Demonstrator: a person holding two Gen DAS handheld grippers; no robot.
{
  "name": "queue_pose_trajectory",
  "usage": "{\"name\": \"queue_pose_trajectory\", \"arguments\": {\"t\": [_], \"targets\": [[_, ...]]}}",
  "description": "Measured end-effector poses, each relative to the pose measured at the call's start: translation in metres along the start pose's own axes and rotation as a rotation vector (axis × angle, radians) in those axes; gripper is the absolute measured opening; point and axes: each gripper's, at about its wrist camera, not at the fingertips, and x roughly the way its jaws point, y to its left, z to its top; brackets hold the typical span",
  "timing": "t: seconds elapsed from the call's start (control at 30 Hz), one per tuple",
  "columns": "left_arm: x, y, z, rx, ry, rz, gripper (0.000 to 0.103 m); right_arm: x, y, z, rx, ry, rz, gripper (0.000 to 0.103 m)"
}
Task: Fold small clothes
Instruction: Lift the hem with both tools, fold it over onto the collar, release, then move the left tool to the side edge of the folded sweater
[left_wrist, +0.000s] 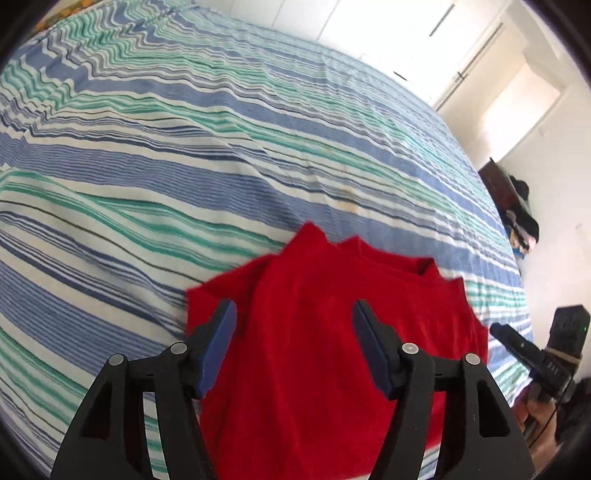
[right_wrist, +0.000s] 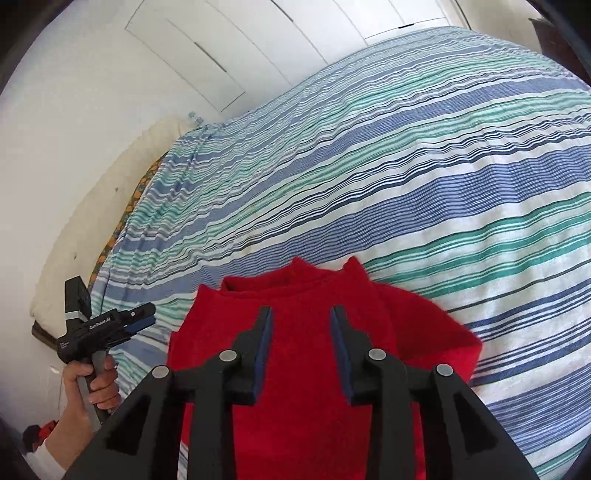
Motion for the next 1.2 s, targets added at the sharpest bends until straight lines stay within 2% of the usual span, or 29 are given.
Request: {"name": "queue_pose_trajectory", "arguments": {"t": [0.03, 0.1, 0.17, 0.2, 0.23, 0.3, 0.37, 0.4, 0.47, 0.5, 0.53, 0.6, 0.63, 0.7, 0.77, 0.87, 0.9, 0.97, 1.07, 1.13, 1.2], "targets": [[0.0, -0.005, -0.019, 0.044, 0.019, 0.002, 0.085, -0.001, 0.008, -0.015, -0.033, 0.034, 0.035, 0.036], [0.014, -0.007, -0.055, 0.121, 0.081, 0.044, 0.085, -0.001, 0.016, -0.048, -0.115, 0.098, 0.013, 0.036], [0.031, -0.002, -0.078, 0.149, 0.149, 0.121, 0.084, 0.006, 0.006, -0.082, -0.166, 0.186, -0.073, 0.036], [0.03, 0.002, -0.084, 0.15, 0.151, 0.141, 0.08, 0.009, -0.005, -0.096, -0.165, 0.224, -0.143, 0.036], [0.022, 0.004, -0.088, 0.145, 0.134, 0.152, 0.079, 0.006, -0.013, -0.105, -0.154, 0.229, -0.172, 0.03], [-0.001, 0.005, -0.09, 0.095, 0.092, 0.129, 0.08, -0.015, -0.01, -0.107, -0.14, 0.174, -0.186, 0.03], [-0.021, 0.007, -0.096, 0.044, 0.057, 0.074, 0.086, -0.036, 0.009, -0.105, -0.193, 0.114, -0.19, 0.031], [-0.027, 0.006, -0.102, 0.036, 0.045, 0.078, 0.089, -0.044, 0.02, -0.105, -0.225, 0.091, -0.182, 0.032], [-0.026, 0.004, -0.118, 0.049, 0.055, 0.137, 0.09, -0.048, 0.033, -0.111, -0.262, 0.079, -0.165, 0.044], [-0.023, 0.004, -0.127, 0.053, 0.071, 0.18, 0.09, -0.042, 0.034, -0.116, -0.27, 0.089, -0.171, 0.047], [-0.021, 0.006, -0.136, 0.052, 0.086, 0.218, 0.088, -0.033, 0.031, -0.122, -0.272, 0.11, -0.194, 0.048], [-0.026, 0.011, -0.152, 0.046, 0.095, 0.266, 0.085, -0.01, 0.008, -0.138, -0.221, 0.209, -0.251, 0.047], [-0.032, 0.013, -0.158, 0.042, 0.085, 0.279, 0.085, -0.01, 0.002, -0.141, -0.192, 0.198, -0.242, 0.047], [-0.047, 0.019, -0.17, 0.031, 0.047, 0.304, 0.087, -0.029, 0.01, -0.141, -0.165, 0.122, -0.25, 0.047], [-0.052, 0.024, -0.178, 0.037, 0.027, 0.342, 0.089, -0.049, 0.026, -0.145, -0.188, 0.073, -0.259, 0.064], [-0.041, 0.029, -0.188, 0.058, 0.042, 0.4, 0.09, -0.077, 0.046, -0.164, -0.241, -0.001, -0.332, 0.082], [-0.037, 0.031, -0.193, 0.064, 0.046, 0.412, 0.092, -0.081, 0.048, -0.173, -0.247, -0.006, -0.367, 0.084], [-0.032, 0.032, -0.202, 0.083, 0.03, 0.447, 0.097, -0.082, 0.043, -0.194, -0.247, 0.018, -0.431, 0.087], [-0.027, 0.032, -0.206, 0.091, 0.021, 0.461, 0.099, -0.066, 0.021, -0.224, -0.215, 0.134, -0.492, 0.089], [-0.027, 0.036, -0.205, 0.072, 0.029, 0.451, 0.1, -0.066, 0.018, -0.235, -0.26, 0.096, -0.502, 0.091], [-0.027, 0.038, -0.204, 0.069, 0.036, 0.445, 0.1, -0.062, 0.02, -0.238, -0.293, 0.1, -0.52, 0.093]]}}
